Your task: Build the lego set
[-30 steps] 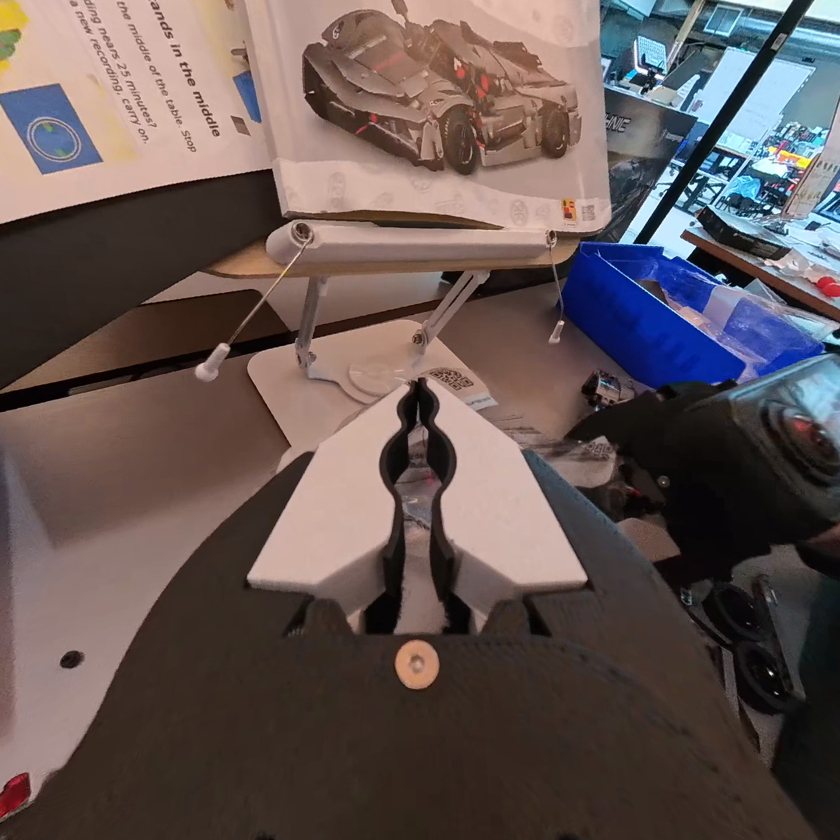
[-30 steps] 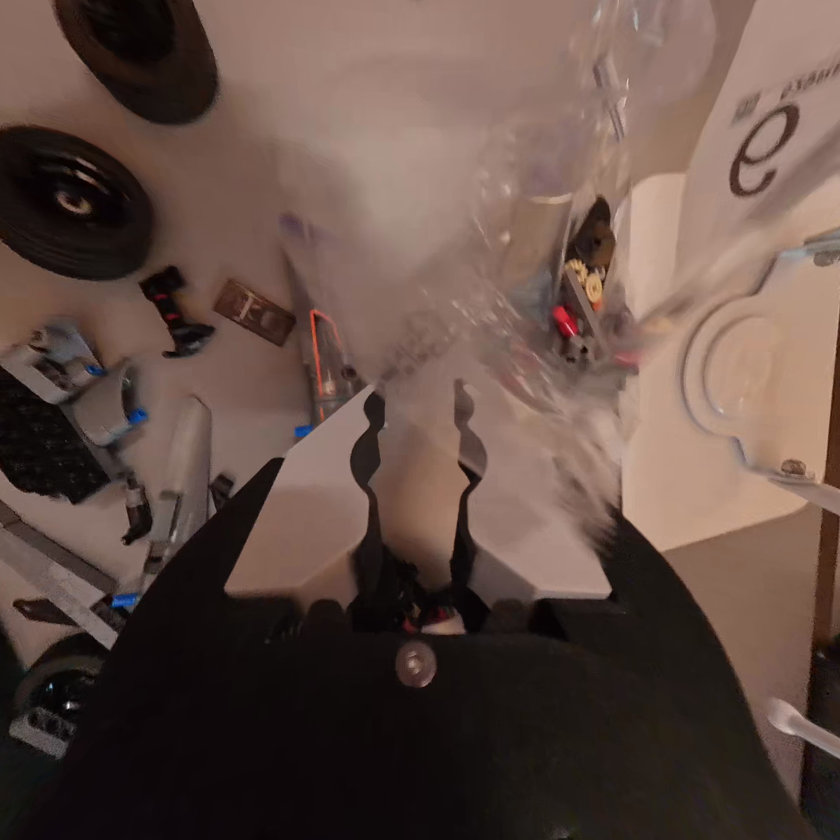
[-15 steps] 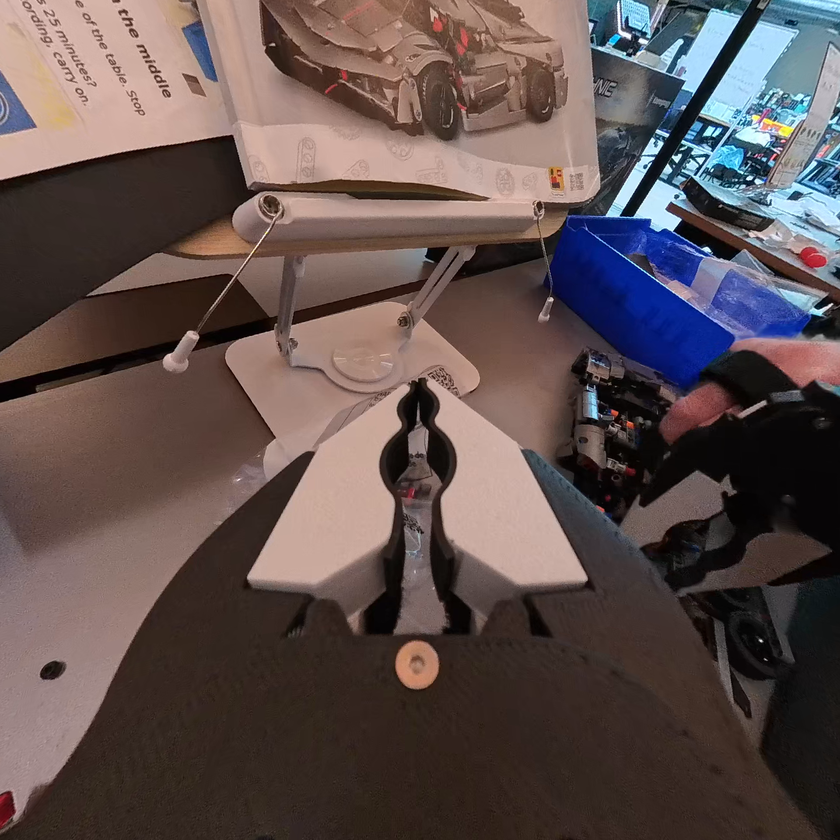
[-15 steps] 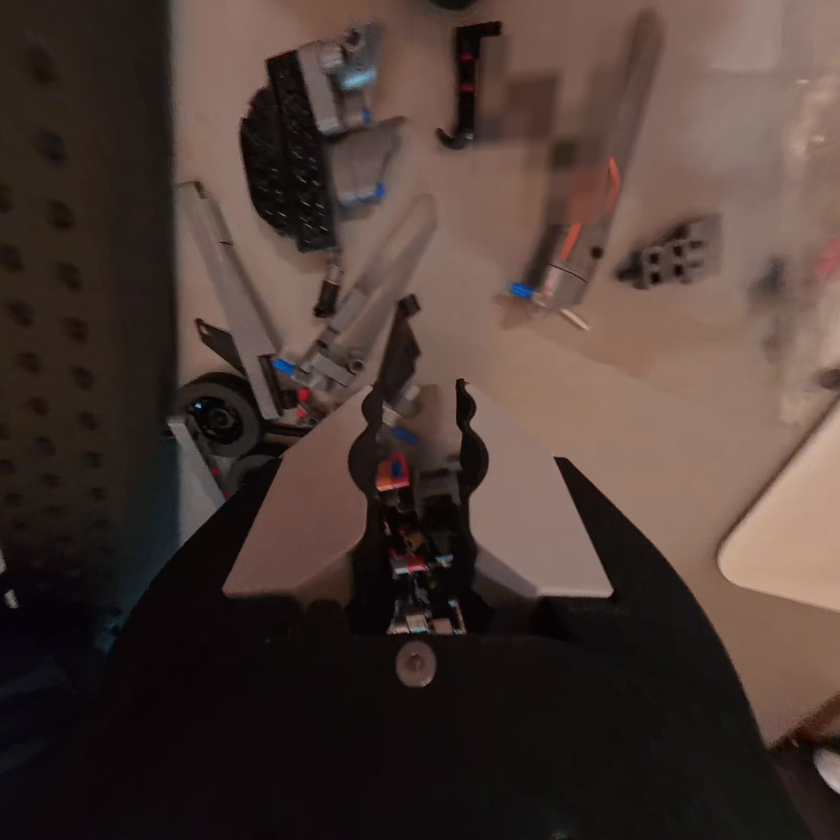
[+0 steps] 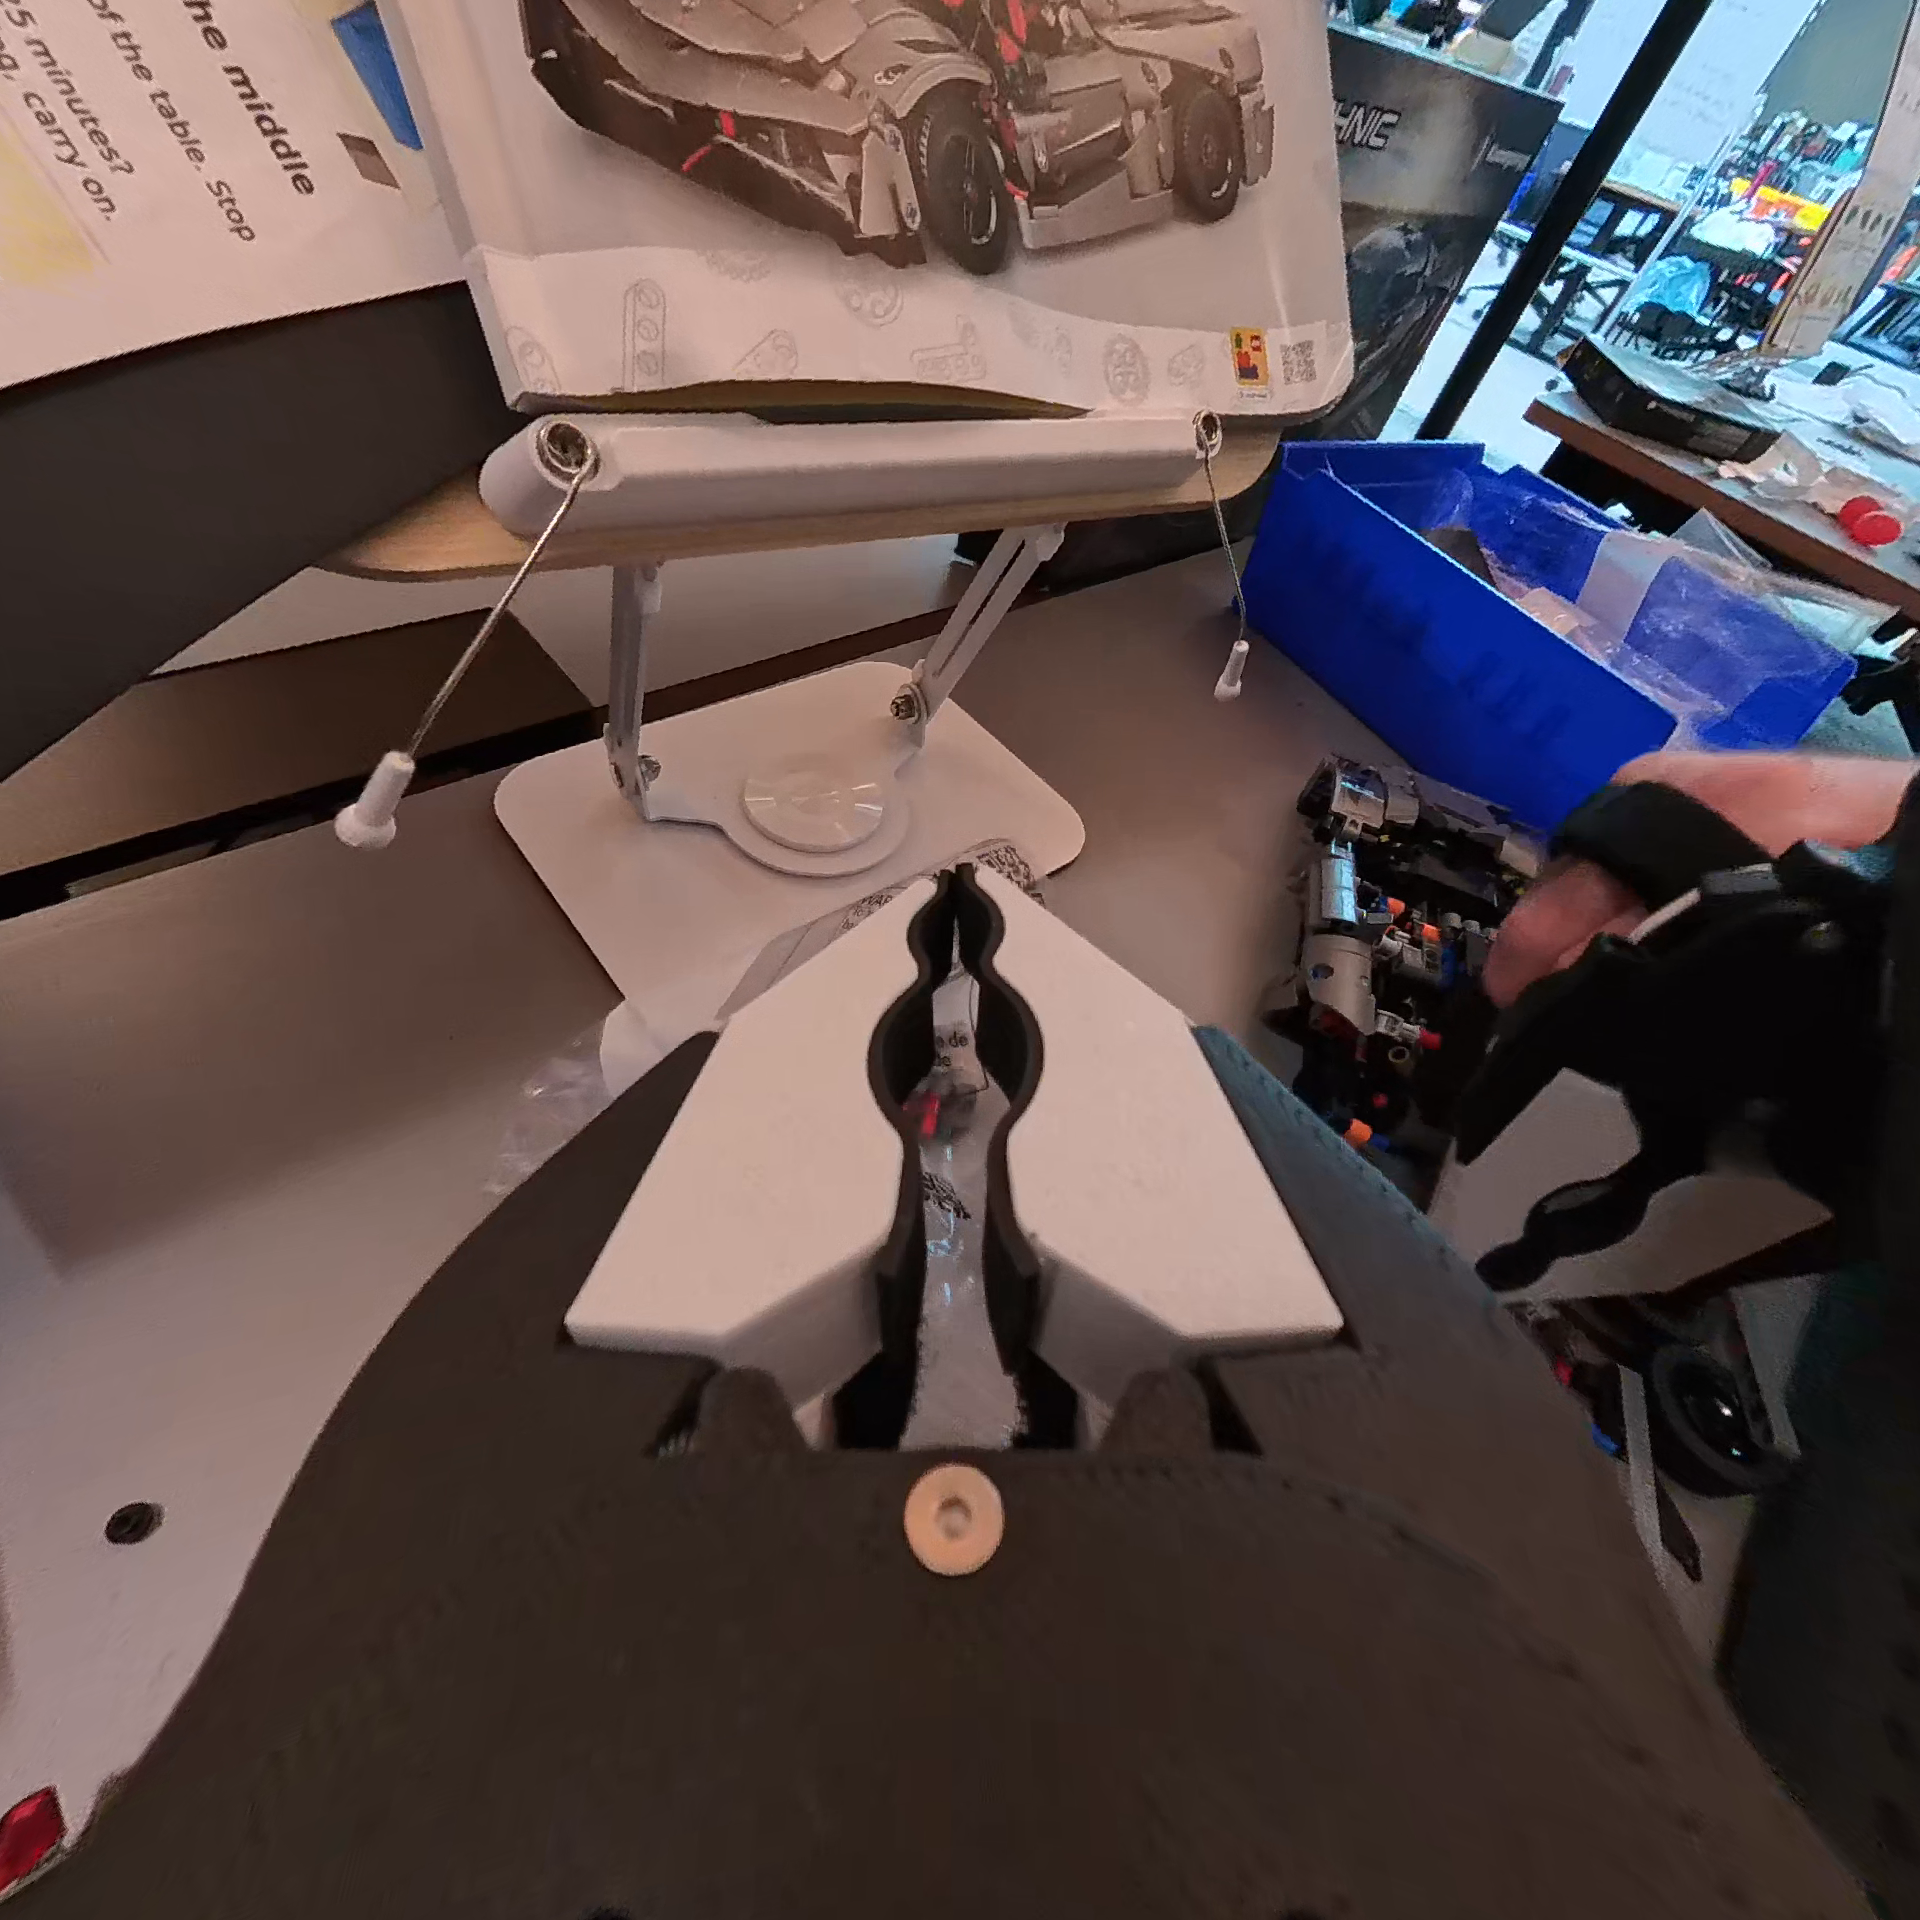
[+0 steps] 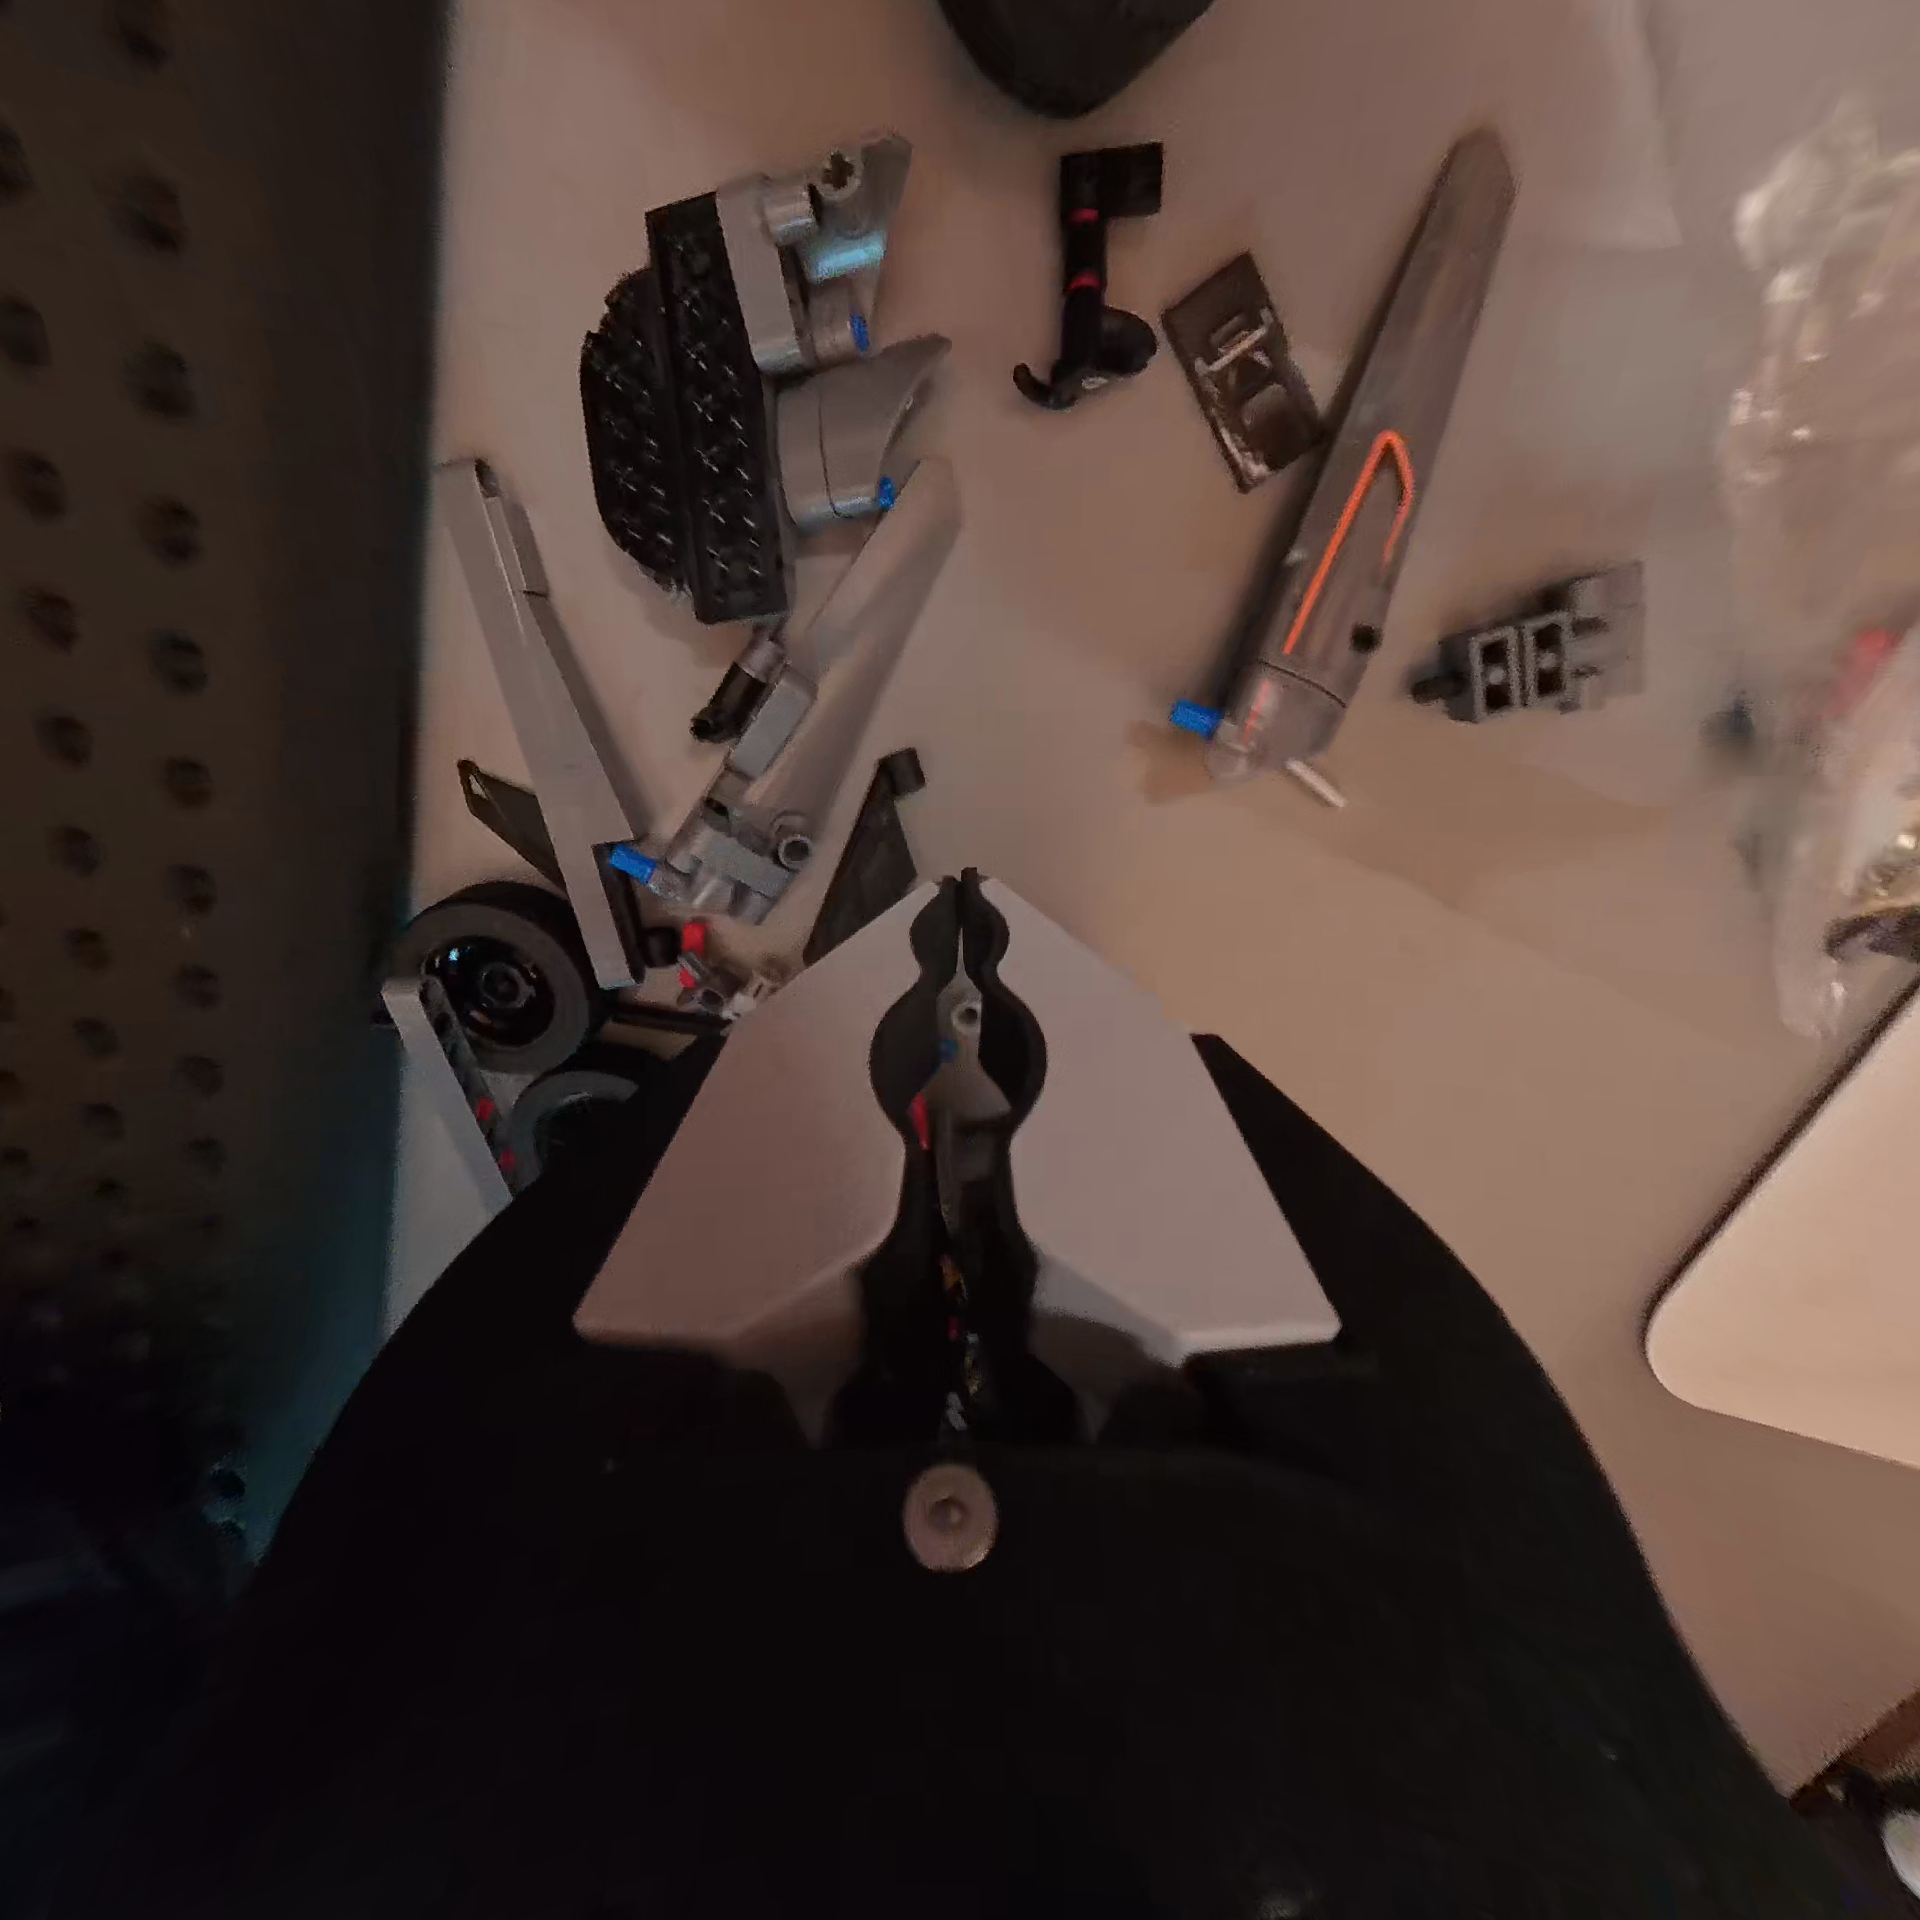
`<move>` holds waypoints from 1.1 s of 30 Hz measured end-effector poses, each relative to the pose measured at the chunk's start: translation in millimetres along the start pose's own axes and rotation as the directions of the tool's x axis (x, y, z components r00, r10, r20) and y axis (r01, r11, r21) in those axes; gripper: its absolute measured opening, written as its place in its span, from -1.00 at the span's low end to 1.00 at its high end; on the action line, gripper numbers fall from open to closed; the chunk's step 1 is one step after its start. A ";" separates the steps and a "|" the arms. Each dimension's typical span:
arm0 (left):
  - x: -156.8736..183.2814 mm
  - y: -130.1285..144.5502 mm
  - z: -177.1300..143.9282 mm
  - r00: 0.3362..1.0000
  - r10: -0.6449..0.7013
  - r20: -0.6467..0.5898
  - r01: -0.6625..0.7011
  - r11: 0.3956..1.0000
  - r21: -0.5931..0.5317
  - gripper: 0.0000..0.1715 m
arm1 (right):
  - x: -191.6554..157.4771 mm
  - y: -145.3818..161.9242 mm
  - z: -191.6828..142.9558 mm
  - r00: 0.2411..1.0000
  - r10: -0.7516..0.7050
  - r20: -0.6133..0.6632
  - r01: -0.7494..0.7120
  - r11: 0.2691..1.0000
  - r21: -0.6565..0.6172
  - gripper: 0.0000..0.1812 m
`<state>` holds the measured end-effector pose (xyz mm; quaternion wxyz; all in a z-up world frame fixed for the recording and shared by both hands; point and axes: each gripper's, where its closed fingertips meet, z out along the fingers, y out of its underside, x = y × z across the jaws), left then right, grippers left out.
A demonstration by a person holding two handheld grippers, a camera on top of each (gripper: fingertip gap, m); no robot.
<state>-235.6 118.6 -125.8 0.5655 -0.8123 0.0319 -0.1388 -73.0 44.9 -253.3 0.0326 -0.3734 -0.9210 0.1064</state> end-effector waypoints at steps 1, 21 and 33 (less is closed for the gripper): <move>1.7 0.3 0.3 1.000 0.004 -0.003 -0.004 1.000 -0.006 -1.00 | 1.3 0.5 -3.9 1.000 0.010 -0.011 -0.010 1.000 0.013 -1.00; 10.1 3.7 3.6 1.000 0.019 -0.024 -0.020 0.999 -0.035 -1.00 | -8.4 -22.2 -2.7 0.999 -0.030 0.009 0.029 0.993 0.112 -0.91; 47.8 9.3 14.8 0.993 0.098 -0.068 -0.107 0.985 -0.134 -1.00 | 35.7 -86.8 -139.8 0.960 0.194 -0.201 0.025 0.657 0.754 -0.91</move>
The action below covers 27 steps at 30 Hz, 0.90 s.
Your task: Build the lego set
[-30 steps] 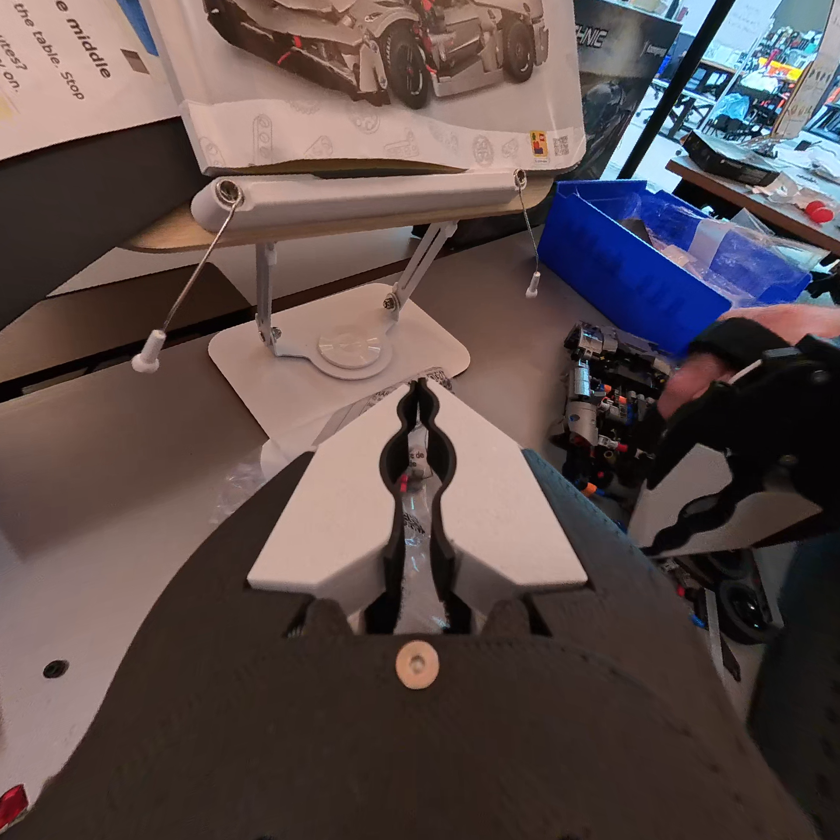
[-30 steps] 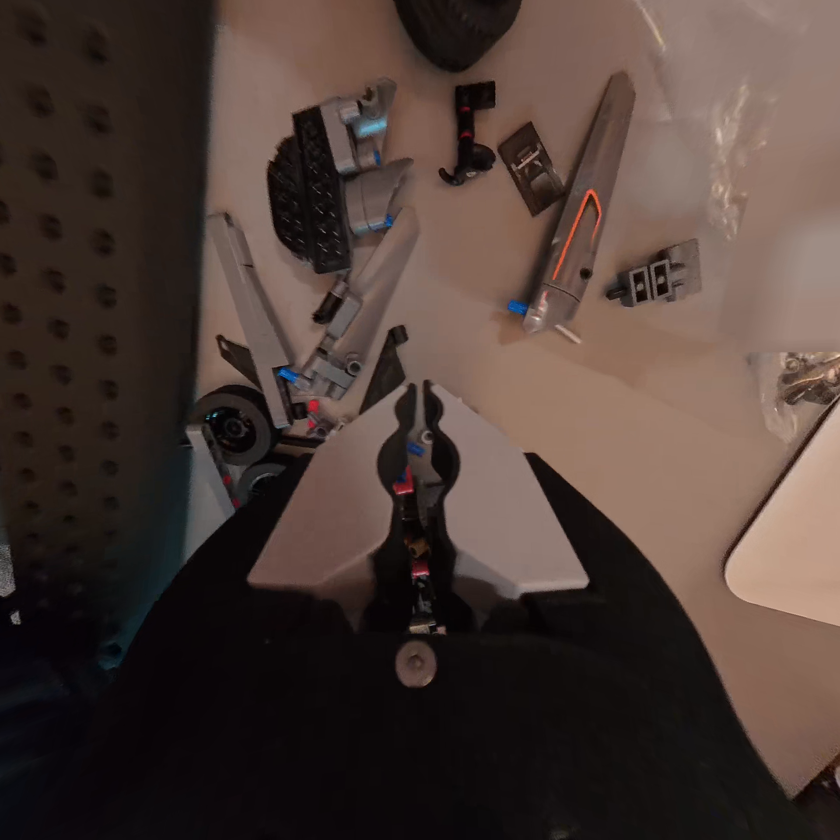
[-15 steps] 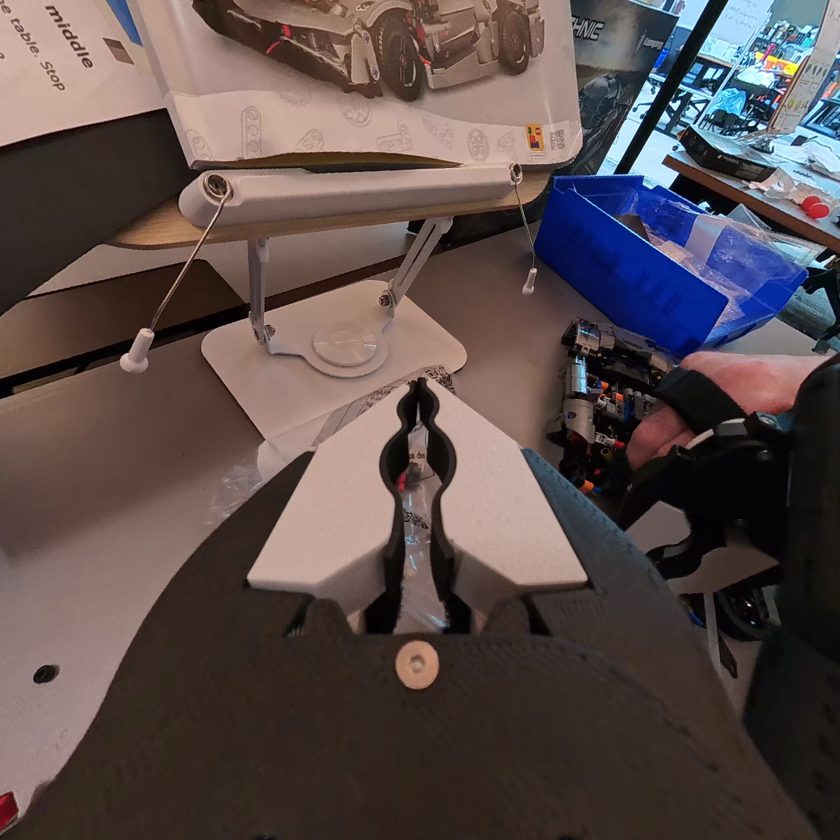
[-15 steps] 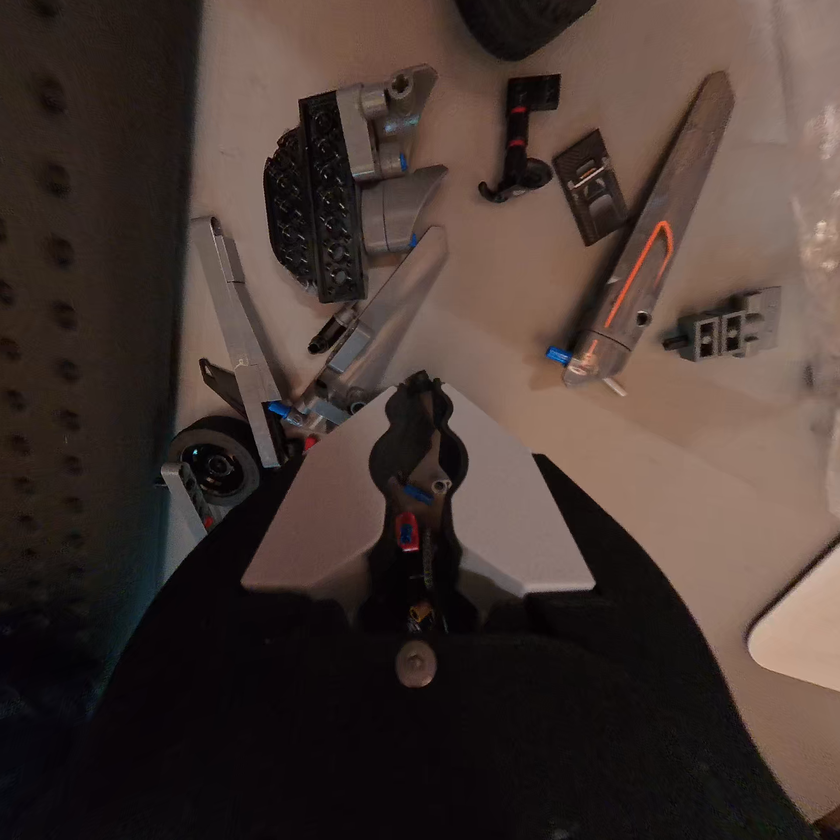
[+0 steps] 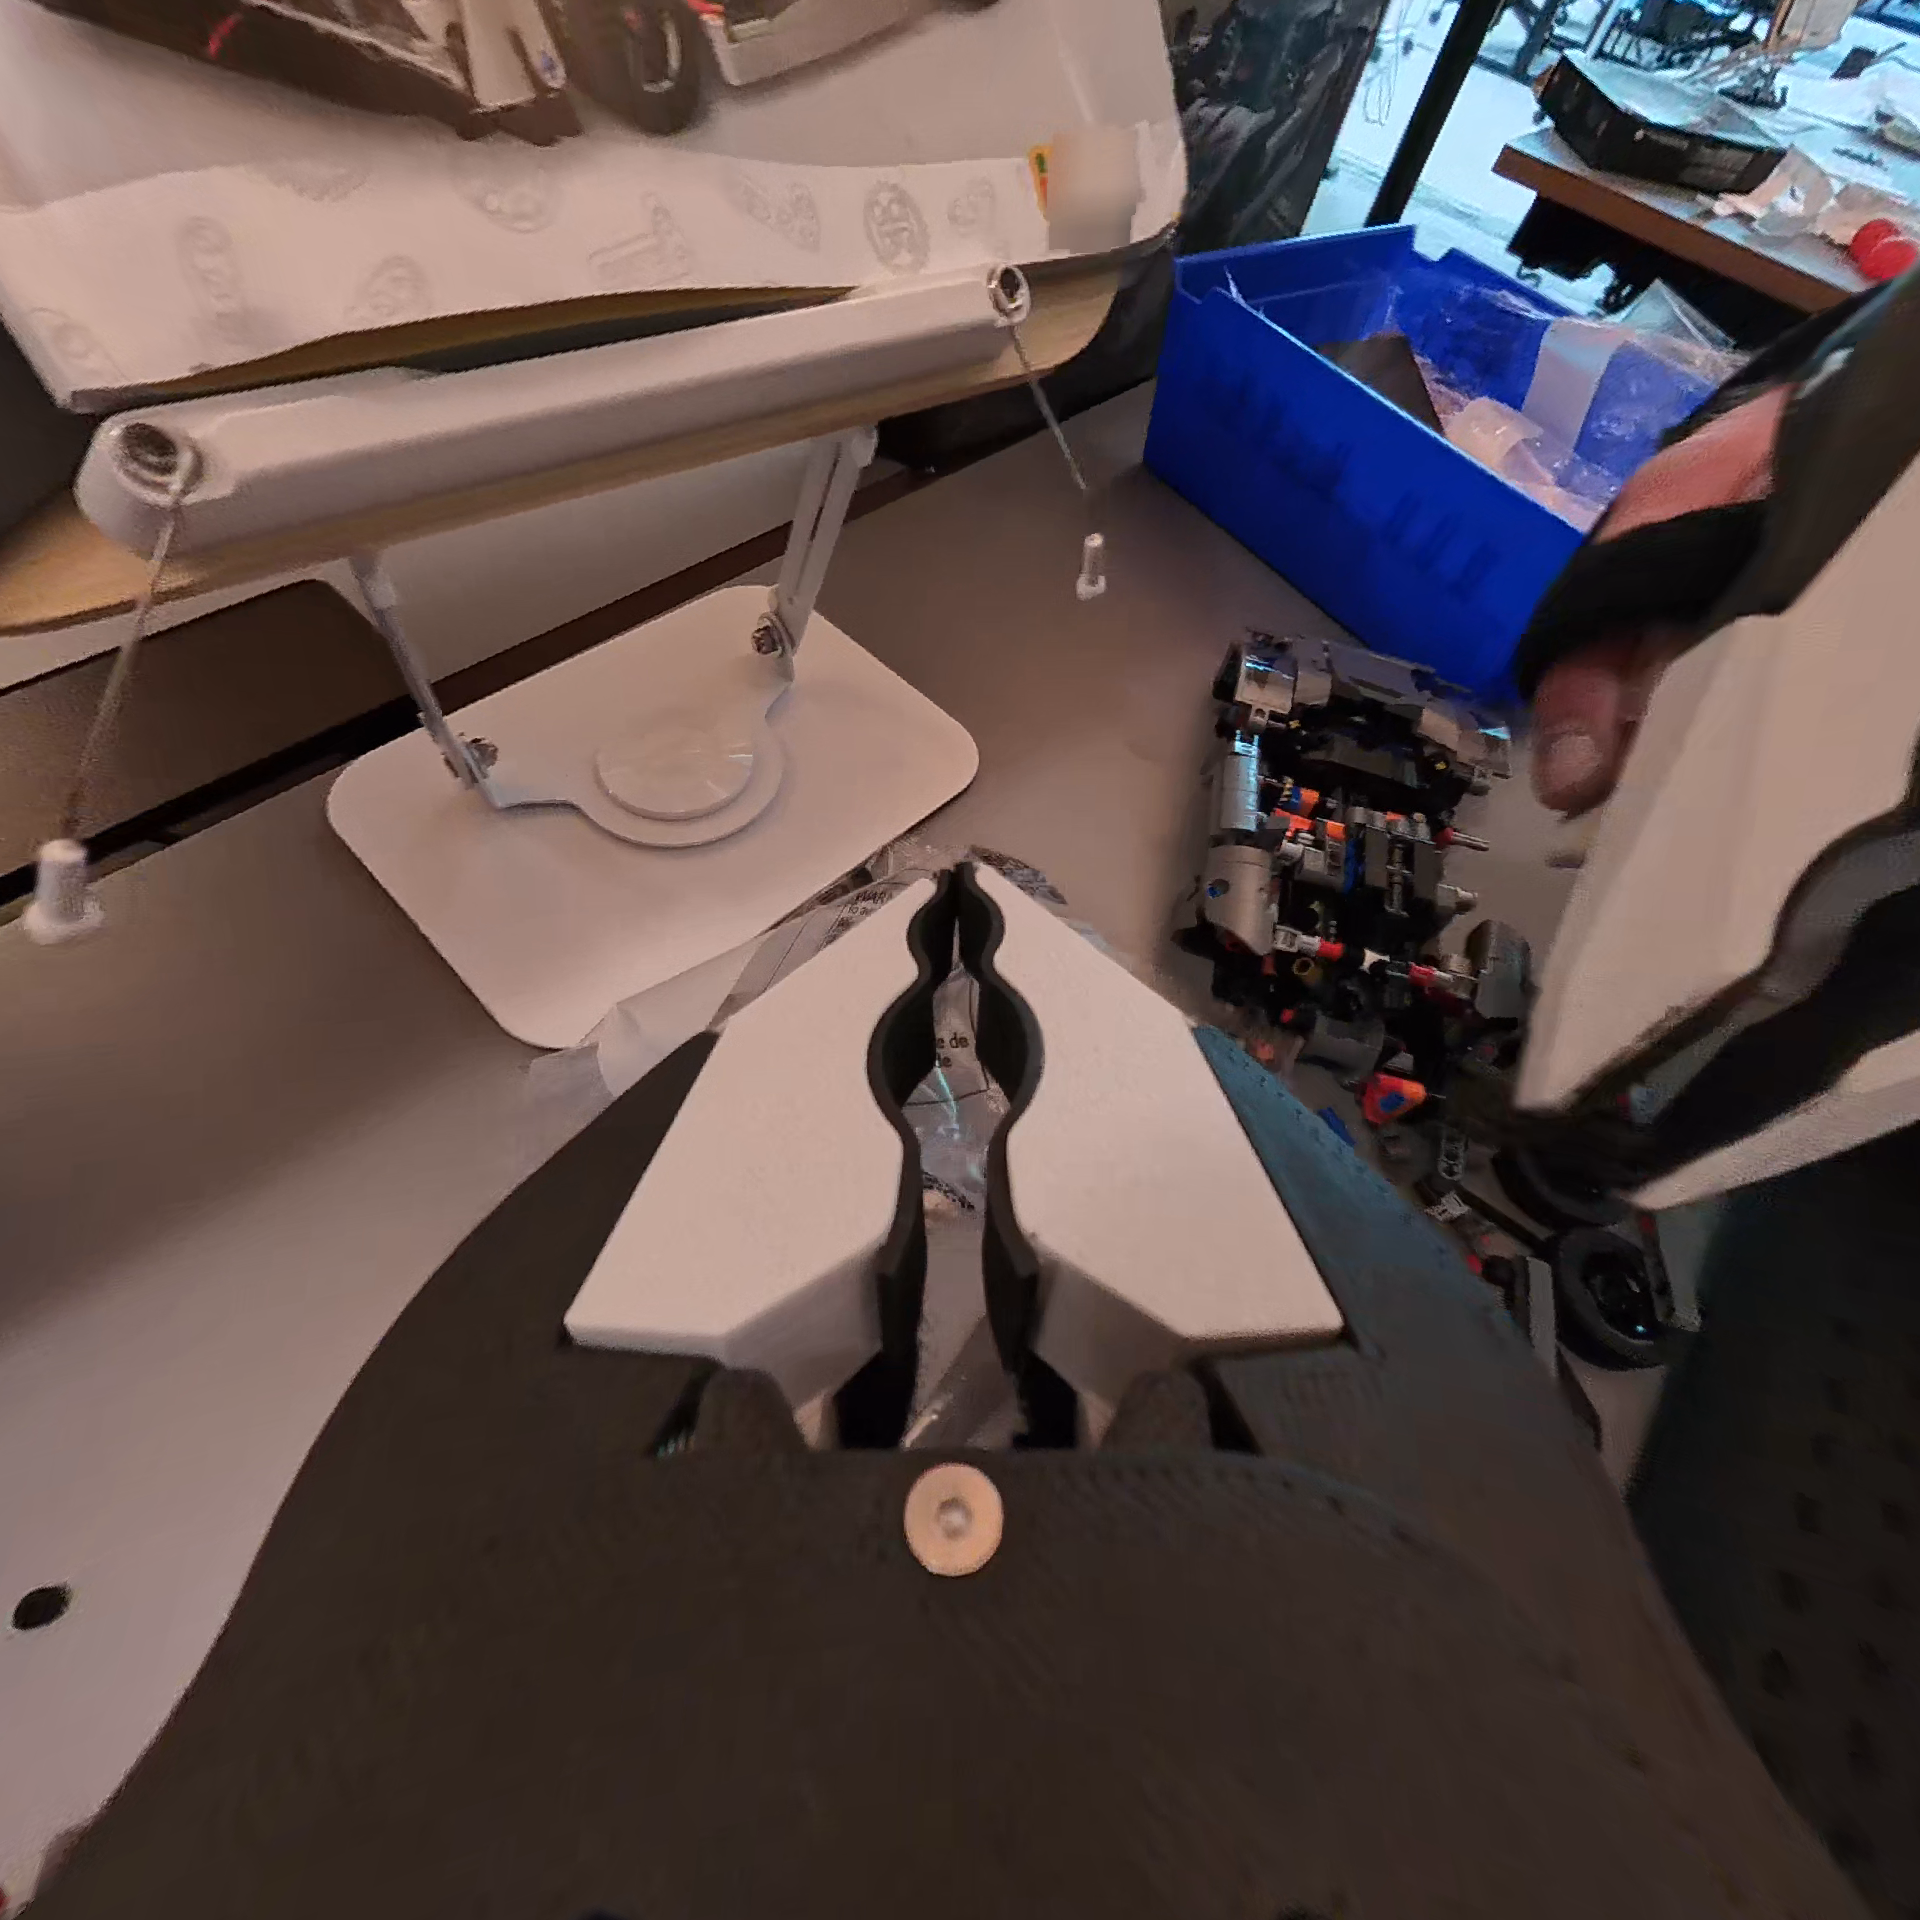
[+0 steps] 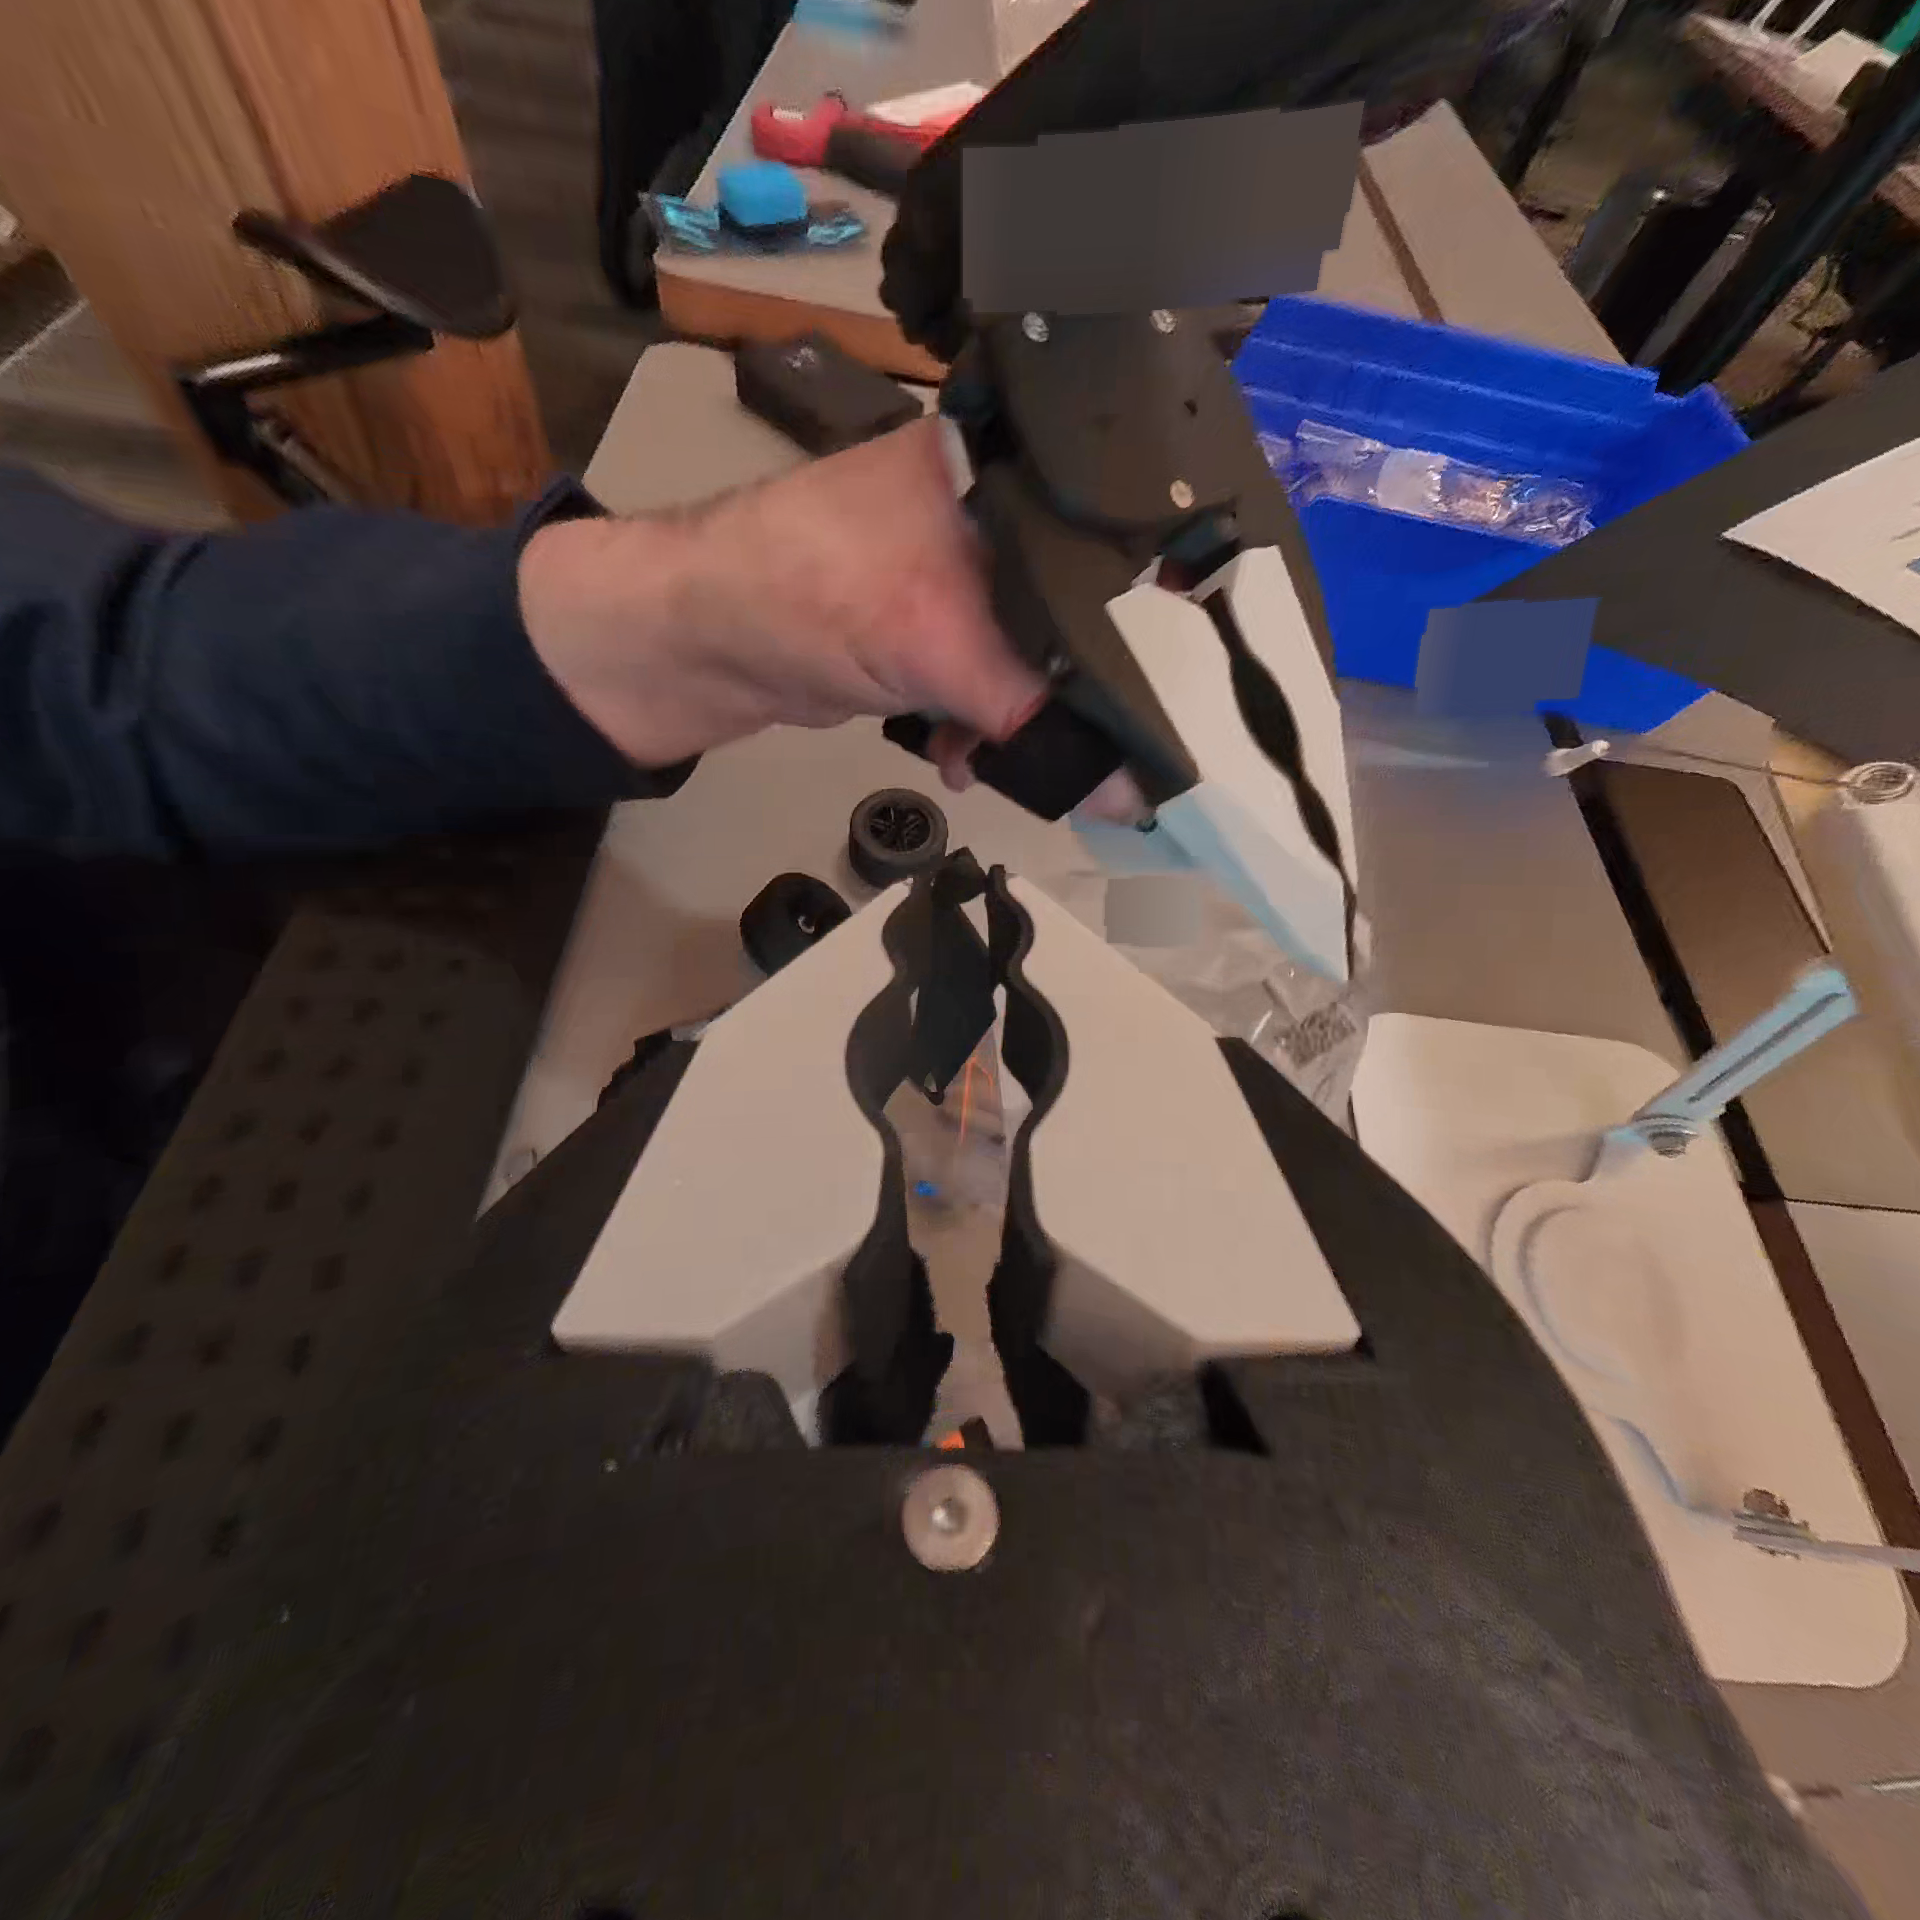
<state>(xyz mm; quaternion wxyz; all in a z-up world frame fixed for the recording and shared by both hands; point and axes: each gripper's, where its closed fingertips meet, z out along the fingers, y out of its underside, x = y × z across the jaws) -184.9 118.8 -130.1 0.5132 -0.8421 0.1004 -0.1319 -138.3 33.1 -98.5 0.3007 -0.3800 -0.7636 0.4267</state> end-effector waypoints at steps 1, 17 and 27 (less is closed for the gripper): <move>5.4 -0.6 2.0 1.000 0.010 -0.008 -0.010 1.000 -0.008 -1.00 | 2.0 3.2 3.3 1.000 0.009 -0.004 -0.009 1.000 -0.004 -0.91; 17.1 -0.7 9.1 0.999 0.031 -0.031 -0.032 0.999 -0.022 -1.00 | 71.6 78.7 10.2 0.905 -0.210 -0.370 0.051 0.917 -0.396 -0.82; 9.4 -1.6 5.8 0.999 0.001 -0.038 0.000 1.000 0.008 -1.00 | -39.4 55.9 1.5 0.977 -0.183 0.114 0.211 0.918 -0.336 -0.84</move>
